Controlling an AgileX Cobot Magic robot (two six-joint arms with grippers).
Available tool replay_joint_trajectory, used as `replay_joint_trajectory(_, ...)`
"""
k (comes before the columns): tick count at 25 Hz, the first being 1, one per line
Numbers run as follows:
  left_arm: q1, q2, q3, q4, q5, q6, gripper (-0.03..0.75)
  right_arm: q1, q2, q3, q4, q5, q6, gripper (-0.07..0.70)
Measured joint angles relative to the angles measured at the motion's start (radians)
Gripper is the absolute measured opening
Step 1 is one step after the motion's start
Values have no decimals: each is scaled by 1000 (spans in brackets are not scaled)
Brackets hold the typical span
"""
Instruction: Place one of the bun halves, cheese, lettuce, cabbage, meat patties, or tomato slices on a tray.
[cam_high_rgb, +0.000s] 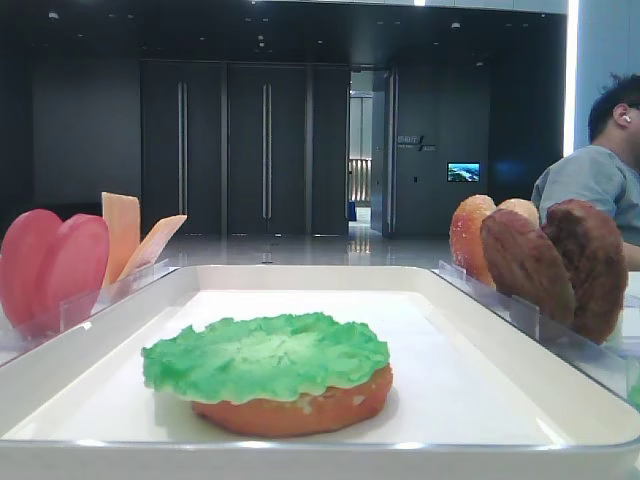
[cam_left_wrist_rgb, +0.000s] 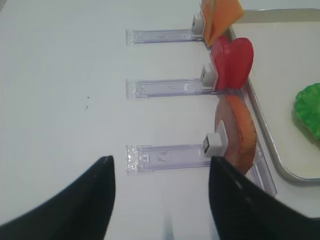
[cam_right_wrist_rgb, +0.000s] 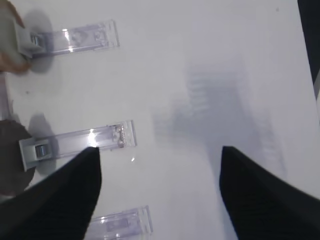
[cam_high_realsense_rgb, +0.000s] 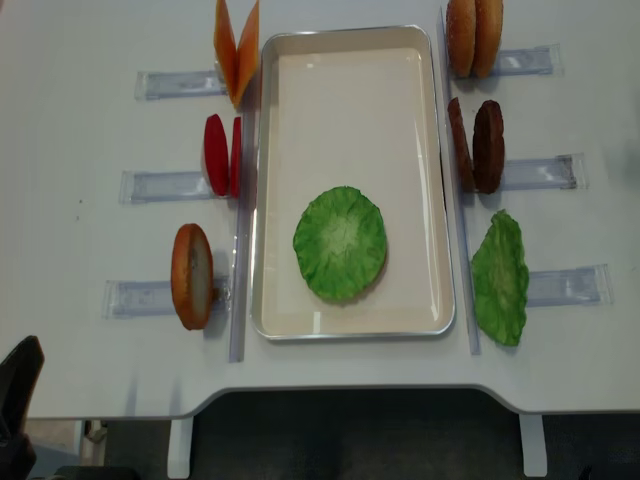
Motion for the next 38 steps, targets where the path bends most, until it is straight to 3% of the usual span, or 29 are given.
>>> replay_joint_trajectory(19,0,0,0,0,0,0,452,0,-788,497,28,5,0,487)
replay_joint_trajectory(38,0,0,0,0,0,0,452,0,-1182,758,29,5,-4,487)
